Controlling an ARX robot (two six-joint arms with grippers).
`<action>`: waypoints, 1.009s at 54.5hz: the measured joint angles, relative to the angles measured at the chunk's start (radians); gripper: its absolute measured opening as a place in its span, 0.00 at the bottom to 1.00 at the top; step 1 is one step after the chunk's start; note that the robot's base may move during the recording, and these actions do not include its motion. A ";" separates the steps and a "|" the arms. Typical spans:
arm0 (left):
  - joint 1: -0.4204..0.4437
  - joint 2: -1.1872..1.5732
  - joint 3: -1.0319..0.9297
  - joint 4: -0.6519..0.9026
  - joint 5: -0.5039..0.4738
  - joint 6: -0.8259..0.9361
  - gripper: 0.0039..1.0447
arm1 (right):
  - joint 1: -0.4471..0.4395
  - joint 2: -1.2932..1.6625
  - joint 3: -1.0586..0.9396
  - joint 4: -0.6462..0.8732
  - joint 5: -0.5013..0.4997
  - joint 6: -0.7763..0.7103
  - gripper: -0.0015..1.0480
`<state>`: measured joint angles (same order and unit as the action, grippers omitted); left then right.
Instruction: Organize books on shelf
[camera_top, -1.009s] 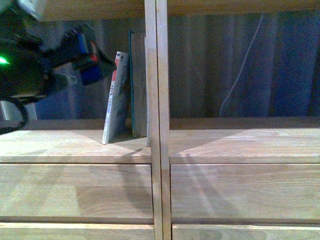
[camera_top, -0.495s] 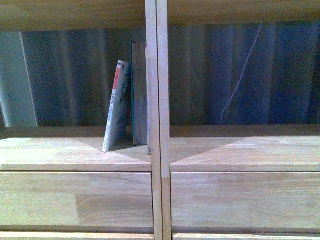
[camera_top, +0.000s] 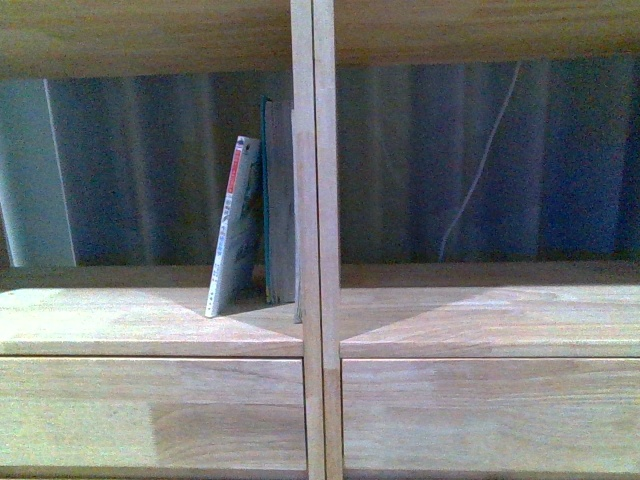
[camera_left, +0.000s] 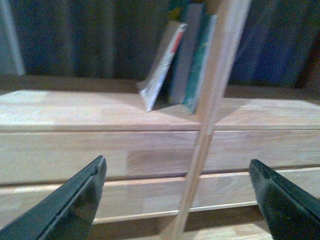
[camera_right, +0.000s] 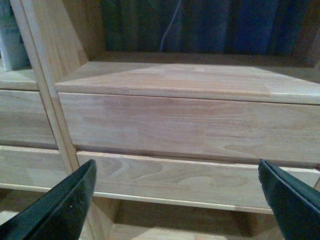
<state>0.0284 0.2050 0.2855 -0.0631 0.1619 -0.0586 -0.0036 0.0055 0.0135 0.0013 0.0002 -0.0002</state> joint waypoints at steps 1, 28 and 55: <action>-0.010 -0.007 -0.013 0.000 -0.051 0.010 0.68 | 0.000 0.000 0.000 0.000 0.000 0.000 0.93; -0.025 -0.120 -0.185 0.045 -0.162 0.048 0.02 | 0.000 0.000 0.000 0.000 -0.001 0.000 0.93; -0.025 -0.172 -0.244 0.058 -0.162 0.048 0.02 | 0.000 0.000 0.000 0.000 -0.001 0.000 0.93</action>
<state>0.0032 0.0326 0.0418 -0.0055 -0.0002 -0.0105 -0.0036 0.0055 0.0135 0.0013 -0.0006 -0.0002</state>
